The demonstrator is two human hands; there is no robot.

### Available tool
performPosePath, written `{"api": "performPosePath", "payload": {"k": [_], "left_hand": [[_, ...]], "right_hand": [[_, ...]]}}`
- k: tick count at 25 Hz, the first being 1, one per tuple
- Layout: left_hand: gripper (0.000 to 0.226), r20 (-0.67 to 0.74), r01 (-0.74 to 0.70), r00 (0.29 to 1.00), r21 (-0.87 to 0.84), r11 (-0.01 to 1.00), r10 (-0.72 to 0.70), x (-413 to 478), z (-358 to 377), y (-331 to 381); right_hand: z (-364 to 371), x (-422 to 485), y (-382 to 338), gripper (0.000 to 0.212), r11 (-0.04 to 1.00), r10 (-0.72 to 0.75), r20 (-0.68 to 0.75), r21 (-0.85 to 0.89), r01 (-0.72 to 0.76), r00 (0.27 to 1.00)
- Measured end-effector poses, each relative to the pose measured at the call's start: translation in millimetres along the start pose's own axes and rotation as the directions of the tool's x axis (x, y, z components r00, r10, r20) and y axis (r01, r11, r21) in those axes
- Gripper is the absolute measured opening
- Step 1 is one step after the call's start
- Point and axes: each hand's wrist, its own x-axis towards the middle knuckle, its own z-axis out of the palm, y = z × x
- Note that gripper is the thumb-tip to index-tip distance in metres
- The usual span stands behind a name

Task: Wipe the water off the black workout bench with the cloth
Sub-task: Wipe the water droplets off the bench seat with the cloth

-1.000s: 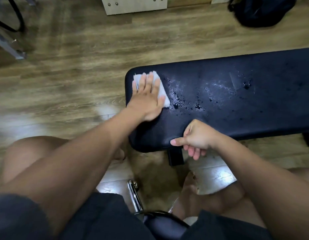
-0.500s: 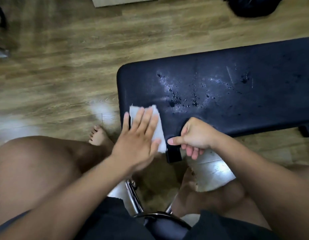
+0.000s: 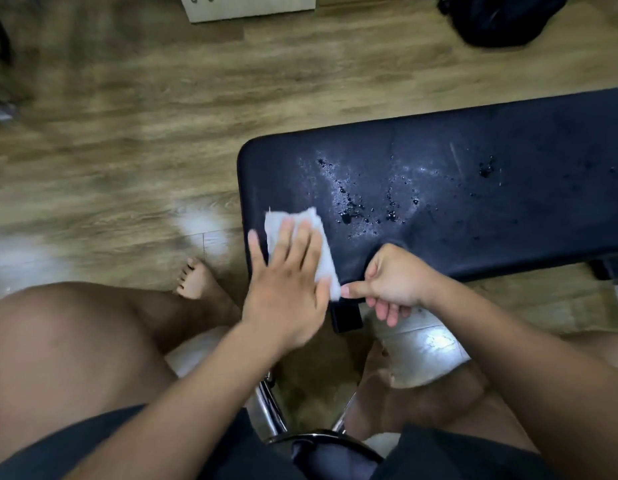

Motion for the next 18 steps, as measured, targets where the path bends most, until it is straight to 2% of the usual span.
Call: {"api": "performPosePath", "payload": {"k": [3, 7, 10, 12, 14, 15, 16, 17, 18], "left_hand": [[0.069, 0.025, -0.027, 0.999, -0.039, 0.999, 0.028, -42, 8, 5], [0.062, 0.035, 0.040, 0.999, -0.025, 0.999, -0.039, 48, -12, -18], [0.062, 0.129, 0.076, 0.989, -0.032, 0.997, -0.071, 107, -36, -31], [0.064, 0.102, 0.068, 0.993, -0.098, 0.993, -0.058, 94, -46, -32], [0.065, -0.010, 0.108, 0.993, -0.237, 0.965, -0.114, 51, -37, -40], [0.066, -0.033, 0.141, 0.987, -0.276, 0.951, -0.156, 26, -29, -44], [0.065, 0.003, 0.173, 0.984, -0.283, 0.943, -0.180, 4, -20, -48], [0.065, 0.078, 0.197, 0.980, -0.280, 0.939, -0.182, -13, -13, -52], [0.065, 0.157, 0.212, 0.972, -0.286, 0.934, -0.173, -23, -10, -55]], "right_hand": [[-3, 1, -1, 0.045, 1.000, 0.010, 0.024, -0.015, -0.010, 1.000], [-6, -1, -7, 0.045, 1.000, 0.016, 0.049, -0.005, -0.016, 0.999], [-7, -5, -9, 0.045, 1.000, 0.014, 0.034, 0.018, -0.015, 0.999], [-3, -12, -10, 0.044, 0.999, 0.013, 0.020, 0.031, -0.014, 1.000], [7, -19, -11, 0.038, 0.997, -0.061, -0.101, 0.049, 0.067, 0.993], [12, -23, -13, 0.032, 0.986, -0.151, -0.258, 0.031, 0.164, 0.954], [16, -26, -18, 0.025, 0.960, -0.271, -0.463, -0.068, 0.271, 0.844], [20, -25, -28, 0.016, 0.913, -0.409, -0.606, -0.270, 0.307, 0.682], [21, -21, -42, 0.025, 0.841, -0.532, -0.624, -0.468, 0.271, 0.572]]}}
